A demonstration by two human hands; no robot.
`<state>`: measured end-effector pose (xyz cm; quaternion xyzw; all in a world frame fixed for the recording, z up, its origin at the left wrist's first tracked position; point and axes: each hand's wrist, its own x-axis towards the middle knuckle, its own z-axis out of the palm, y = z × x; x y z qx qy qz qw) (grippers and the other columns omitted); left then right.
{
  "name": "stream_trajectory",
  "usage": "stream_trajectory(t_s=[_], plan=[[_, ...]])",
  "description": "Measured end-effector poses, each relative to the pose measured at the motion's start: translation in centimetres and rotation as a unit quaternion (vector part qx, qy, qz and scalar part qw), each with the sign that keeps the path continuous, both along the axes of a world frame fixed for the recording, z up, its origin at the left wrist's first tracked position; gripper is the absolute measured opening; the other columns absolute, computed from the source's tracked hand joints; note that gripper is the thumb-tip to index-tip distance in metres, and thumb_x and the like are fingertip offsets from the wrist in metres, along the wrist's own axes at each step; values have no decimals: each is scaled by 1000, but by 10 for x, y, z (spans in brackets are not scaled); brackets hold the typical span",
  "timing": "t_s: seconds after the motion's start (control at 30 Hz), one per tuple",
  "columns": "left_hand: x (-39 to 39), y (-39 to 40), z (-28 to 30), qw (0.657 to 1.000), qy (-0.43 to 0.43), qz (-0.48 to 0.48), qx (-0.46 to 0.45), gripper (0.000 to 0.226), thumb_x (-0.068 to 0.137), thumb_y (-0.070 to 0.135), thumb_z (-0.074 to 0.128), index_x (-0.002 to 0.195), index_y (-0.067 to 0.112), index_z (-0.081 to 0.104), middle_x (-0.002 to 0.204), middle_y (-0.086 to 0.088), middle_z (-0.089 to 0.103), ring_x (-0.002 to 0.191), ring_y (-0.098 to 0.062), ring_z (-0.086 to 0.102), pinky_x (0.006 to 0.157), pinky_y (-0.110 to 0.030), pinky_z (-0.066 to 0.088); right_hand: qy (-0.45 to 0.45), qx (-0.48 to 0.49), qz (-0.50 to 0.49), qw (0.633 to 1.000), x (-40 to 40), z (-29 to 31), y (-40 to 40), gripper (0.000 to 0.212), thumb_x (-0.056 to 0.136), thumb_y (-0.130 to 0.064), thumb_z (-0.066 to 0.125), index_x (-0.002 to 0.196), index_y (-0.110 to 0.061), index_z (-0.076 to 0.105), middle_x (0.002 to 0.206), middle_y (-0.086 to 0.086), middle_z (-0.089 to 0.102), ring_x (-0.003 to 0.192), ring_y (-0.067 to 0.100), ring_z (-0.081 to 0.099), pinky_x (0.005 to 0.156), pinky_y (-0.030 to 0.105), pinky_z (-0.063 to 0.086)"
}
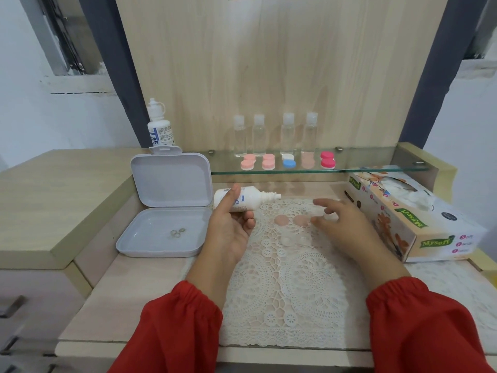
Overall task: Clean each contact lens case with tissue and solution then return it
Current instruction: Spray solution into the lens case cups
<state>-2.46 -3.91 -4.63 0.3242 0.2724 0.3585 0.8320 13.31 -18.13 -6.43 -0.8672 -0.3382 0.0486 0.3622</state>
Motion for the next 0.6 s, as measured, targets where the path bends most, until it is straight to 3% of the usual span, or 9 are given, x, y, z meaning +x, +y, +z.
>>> stream_trajectory(t_s=[0.17, 0.23, 0.3, 0.37, 0.43, 0.6], plan=[[0, -1, 0, 1000, 4, -7, 0, 21, 85, 30, 68, 88, 10, 63, 61, -2, 61, 44, -8, 48, 41, -16, 43, -28, 18, -9, 999, 3, -5, 4, 23, 90, -23, 65, 113, -26, 66, 105, 0, 58, 90, 15, 54, 82, 33, 48], [0, -2, 1, 1000, 6, -9, 2, 20, 85, 29, 69, 88, 10, 62, 61, -2, 61, 44, -8, 48, 41, -16, 43, 11, 125, -25, 992, 1, -3, 4, 21, 87, -18, 69, 107, -25, 67, 96, -4, 62, 85, 10, 57, 76, 26, 46], [1, -3, 1, 1000, 9, -12, 3, 21, 85, 29, 69, 89, 10, 62, 63, -3, 60, 45, -8, 49, 41, -16, 43, 100, 271, 1, 957, -6, 3, 6, 22, 83, -11, 73, 98, -26, 69, 90, -9, 68, 83, 6, 63, 76, 22, 50], [2, -3, 0, 1000, 12, -14, 4, 22, 84, 30, 70, 90, 10, 62, 65, -4, 60, 46, -9, 49, 41, -16, 43, 159, 355, 57, 919, -16, 9, 8, 28, 79, -1, 75, 90, -26, 69, 83, -10, 72, 79, 4, 68, 74, 18, 53], [2, -4, -1, 1000, 16, -17, 4, 23, 84, 30, 70, 91, 9, 63, 66, -4, 60, 47, -9, 49, 42, -16, 44, 175, 377, 99, 904, -25, 12, 10, 30, 76, 5, 74, 88, -23, 70, 80, -9, 74, 77, 5, 69, 71, 16, 54], [4, -5, -1, 1000, 17, -22, 8, 19, 84, 28, 71, 88, 11, 64, 66, -5, 61, 47, -10, 48, 41, -17, 44, 188, 356, 136, 905, -32, 11, 13, 28, 73, 6, 76, 89, -16, 71, 85, 6, 74, 77, 11, 68, 71, 21, 57]])
